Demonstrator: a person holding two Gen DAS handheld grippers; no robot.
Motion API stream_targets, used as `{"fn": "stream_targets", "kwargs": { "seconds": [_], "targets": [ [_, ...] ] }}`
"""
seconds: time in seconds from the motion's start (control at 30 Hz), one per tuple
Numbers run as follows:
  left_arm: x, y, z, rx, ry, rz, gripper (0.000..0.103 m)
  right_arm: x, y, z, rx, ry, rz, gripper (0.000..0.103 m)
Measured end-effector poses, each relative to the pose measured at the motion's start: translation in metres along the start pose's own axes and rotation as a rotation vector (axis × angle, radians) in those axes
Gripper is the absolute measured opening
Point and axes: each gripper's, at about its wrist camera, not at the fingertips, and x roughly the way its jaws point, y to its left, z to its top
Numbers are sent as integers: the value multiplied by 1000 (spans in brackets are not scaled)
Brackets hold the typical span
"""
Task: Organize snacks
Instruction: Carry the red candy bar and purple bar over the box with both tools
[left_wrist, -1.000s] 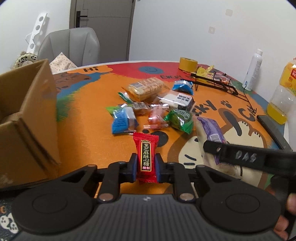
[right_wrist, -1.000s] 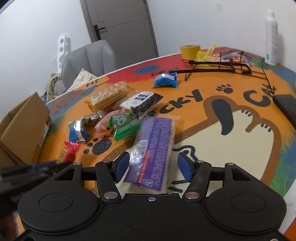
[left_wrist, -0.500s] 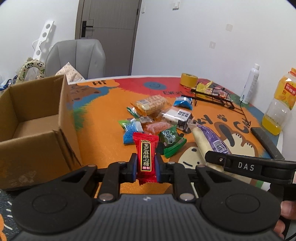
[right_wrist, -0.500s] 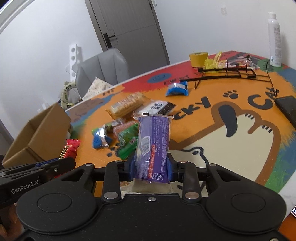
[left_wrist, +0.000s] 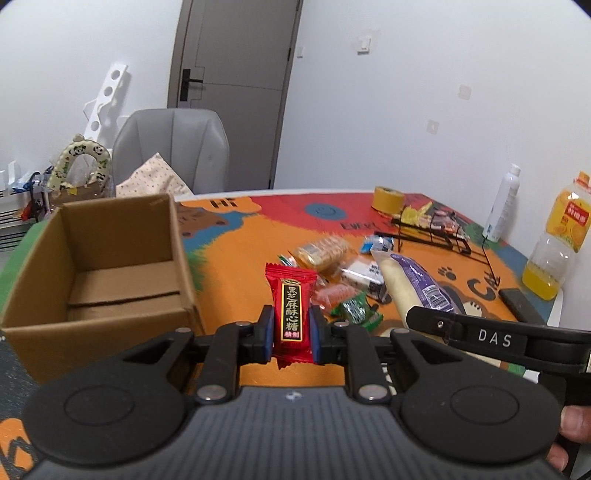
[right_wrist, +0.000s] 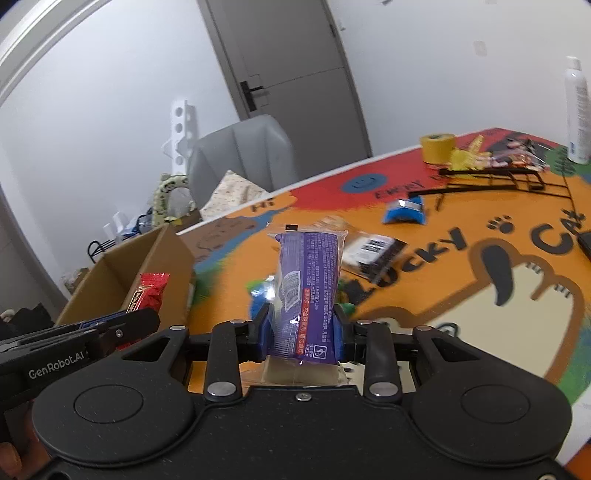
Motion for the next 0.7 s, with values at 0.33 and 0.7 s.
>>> {"fn": "stream_targets", "kwargs": {
  "seconds": [0.33,0.7],
  "targets": [
    [-23,39,15,-49,-56,54,18,7,48,16,-76,-23,73,30],
    [-43,98,29,-125,-104,141,18,26,99,27,-144,-21,136,30]
  ]
}}
